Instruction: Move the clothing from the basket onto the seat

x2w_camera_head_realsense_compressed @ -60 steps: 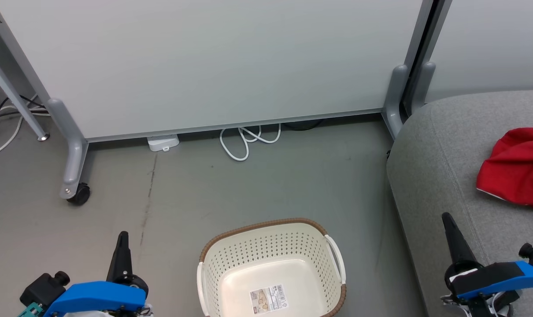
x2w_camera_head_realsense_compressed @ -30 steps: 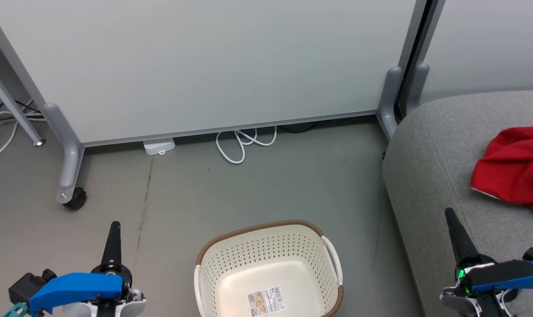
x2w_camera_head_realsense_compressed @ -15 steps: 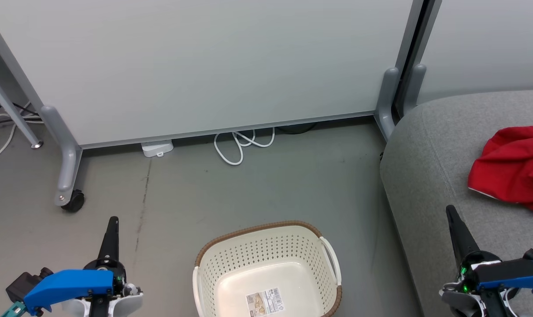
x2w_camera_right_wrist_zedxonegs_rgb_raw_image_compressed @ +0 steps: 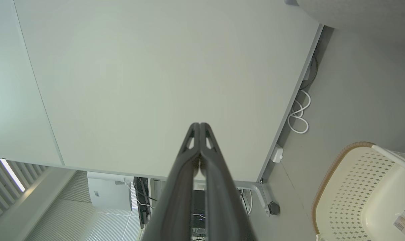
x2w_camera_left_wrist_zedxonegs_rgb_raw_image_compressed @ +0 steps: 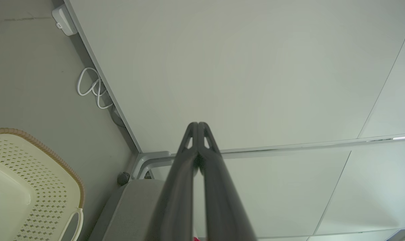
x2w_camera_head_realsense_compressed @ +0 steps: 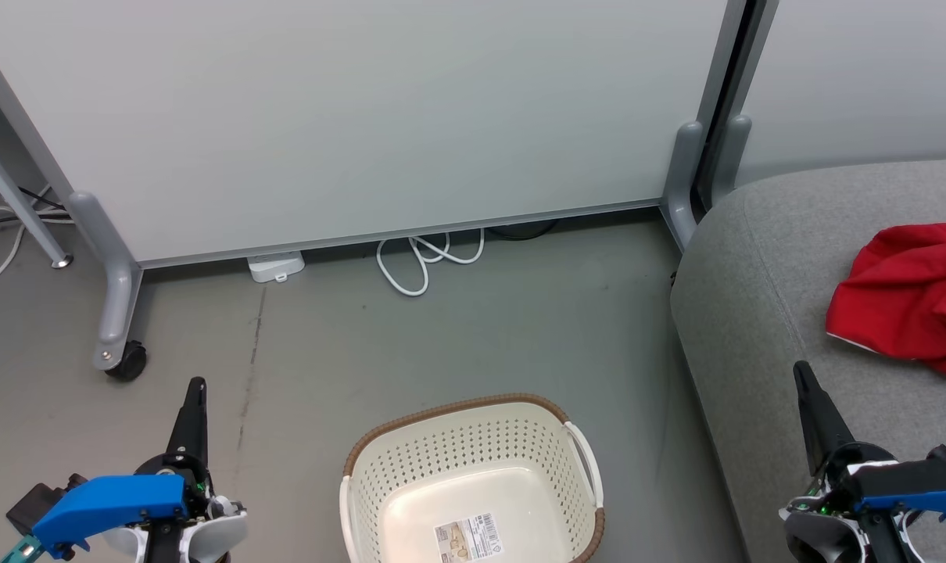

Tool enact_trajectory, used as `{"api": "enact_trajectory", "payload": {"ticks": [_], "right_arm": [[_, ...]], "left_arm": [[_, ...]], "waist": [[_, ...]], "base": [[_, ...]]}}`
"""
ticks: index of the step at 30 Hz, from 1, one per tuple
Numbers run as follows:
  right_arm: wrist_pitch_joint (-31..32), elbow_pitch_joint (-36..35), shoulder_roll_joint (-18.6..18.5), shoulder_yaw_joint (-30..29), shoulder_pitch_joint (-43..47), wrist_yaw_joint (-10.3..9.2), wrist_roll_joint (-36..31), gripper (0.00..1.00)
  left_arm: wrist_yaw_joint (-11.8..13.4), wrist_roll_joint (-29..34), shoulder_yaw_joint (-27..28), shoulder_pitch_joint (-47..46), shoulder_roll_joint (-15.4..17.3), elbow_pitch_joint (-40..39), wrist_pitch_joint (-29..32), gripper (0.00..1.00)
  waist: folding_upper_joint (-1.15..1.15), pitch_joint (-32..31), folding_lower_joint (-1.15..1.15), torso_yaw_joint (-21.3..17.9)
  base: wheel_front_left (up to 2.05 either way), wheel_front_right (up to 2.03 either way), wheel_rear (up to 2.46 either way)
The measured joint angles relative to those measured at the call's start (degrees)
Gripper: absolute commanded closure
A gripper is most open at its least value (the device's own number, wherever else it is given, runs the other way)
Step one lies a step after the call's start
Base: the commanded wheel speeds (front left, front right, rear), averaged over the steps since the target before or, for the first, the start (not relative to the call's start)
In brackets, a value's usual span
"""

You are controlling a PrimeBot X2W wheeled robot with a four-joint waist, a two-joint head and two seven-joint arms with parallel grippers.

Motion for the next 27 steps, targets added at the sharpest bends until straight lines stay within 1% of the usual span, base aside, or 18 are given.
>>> {"api": "enact_trajectory", "payload": {"ticks": [19, 27], "right_arm": [[0.49, 0.36, -0.01, -0.07, -0.26, 0.00, 7.20, 1.00], [0.49, 0.37, -0.01, -0.07, -0.27, 0.00, 7.38, 1.00]], "left_arm": [[0.00, -6.51, 1.33, -0.69, -0.15, -0.60, 2.03, 1.00], [0.00, -6.70, 1.40, -0.79, -0.18, -0.62, 2.04, 1.00]], "waist": [[0.00, -0.31, 0.00, -0.50], [0.00, -0.31, 0.00, -0.50]], "base": [[0.00, 0.00, 0.00], [0.00, 0.00, 0.00]]}}
